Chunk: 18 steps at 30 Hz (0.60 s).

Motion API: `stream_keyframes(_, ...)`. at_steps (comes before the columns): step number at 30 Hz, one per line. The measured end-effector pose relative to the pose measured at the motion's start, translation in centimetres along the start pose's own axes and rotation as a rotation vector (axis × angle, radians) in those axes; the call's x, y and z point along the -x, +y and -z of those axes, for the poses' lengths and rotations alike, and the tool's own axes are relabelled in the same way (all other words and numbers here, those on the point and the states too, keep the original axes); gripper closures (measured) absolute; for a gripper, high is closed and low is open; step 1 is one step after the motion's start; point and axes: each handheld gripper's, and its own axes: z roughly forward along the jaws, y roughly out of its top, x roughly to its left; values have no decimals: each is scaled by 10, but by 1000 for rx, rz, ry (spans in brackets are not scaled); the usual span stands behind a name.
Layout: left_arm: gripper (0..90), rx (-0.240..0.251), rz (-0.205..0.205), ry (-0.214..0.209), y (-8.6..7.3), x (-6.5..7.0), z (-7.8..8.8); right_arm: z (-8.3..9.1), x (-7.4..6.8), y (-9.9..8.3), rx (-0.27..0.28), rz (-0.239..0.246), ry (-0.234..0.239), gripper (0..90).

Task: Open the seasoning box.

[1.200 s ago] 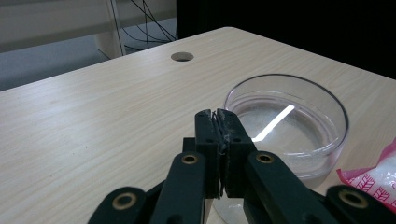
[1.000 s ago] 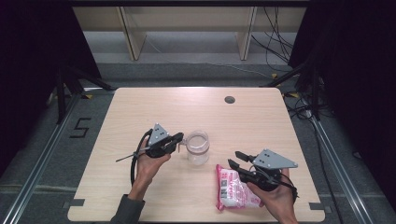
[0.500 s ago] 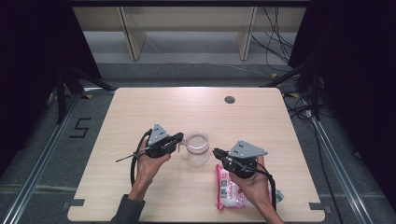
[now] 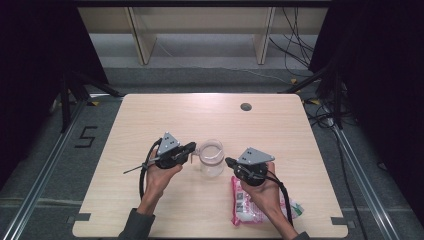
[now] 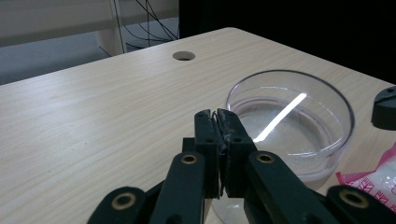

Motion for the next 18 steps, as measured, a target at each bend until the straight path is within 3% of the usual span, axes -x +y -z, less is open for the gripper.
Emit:
stream_keyframes(5, 871, 1, 6, -3, 0, 0, 0, -7, 3, -1, -17, -3, 6, 900)
stream_keyframes(6, 871, 1, 6, -3, 0, 0, 0, -10, 3, -2, -30, -23, 17, 900)
stream_keyframes(16, 873, 3, 18, -3, -1, 0, 0, -21, 5, -2, -27, -39, 26, 900)
stream_keyframes(18, 873, 4, 23, -3, -1, -1, 0, -22, 6, -1, -2, -29, 18, 900)
